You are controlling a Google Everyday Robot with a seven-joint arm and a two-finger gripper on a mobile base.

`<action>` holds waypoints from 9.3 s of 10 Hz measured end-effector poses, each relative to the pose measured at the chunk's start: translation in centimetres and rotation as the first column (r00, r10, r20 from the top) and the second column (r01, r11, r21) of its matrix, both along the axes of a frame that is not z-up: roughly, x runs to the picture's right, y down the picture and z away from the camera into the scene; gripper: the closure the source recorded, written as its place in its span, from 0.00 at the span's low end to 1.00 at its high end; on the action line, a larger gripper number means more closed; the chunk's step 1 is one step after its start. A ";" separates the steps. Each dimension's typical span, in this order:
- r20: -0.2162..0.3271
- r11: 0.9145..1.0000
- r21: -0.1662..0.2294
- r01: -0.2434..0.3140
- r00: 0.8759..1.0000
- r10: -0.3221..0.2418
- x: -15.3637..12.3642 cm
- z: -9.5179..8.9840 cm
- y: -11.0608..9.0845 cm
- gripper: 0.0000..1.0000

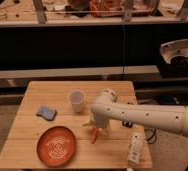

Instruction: Place the pepper in the ceramic cup

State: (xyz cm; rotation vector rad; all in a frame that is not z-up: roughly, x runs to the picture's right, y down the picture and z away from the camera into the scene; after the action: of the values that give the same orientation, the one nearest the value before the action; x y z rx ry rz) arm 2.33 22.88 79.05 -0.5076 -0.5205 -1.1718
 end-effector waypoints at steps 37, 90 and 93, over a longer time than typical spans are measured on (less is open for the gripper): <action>-0.009 1.000 0.004 0.002 1.000 -0.002 -0.7 1.3 1.6 0.20; 0.079 0.994 0.101 -0.050 0.996 0.042 -7.2 -1.1 -17.5 1.00; 0.093 0.993 0.112 -0.030 0.995 0.020 -8.5 -1.8 -18.6 1.00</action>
State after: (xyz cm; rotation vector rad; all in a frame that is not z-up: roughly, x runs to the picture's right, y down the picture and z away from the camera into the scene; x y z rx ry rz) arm -6.17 4.29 77.24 -0.3496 -0.5340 -1.1972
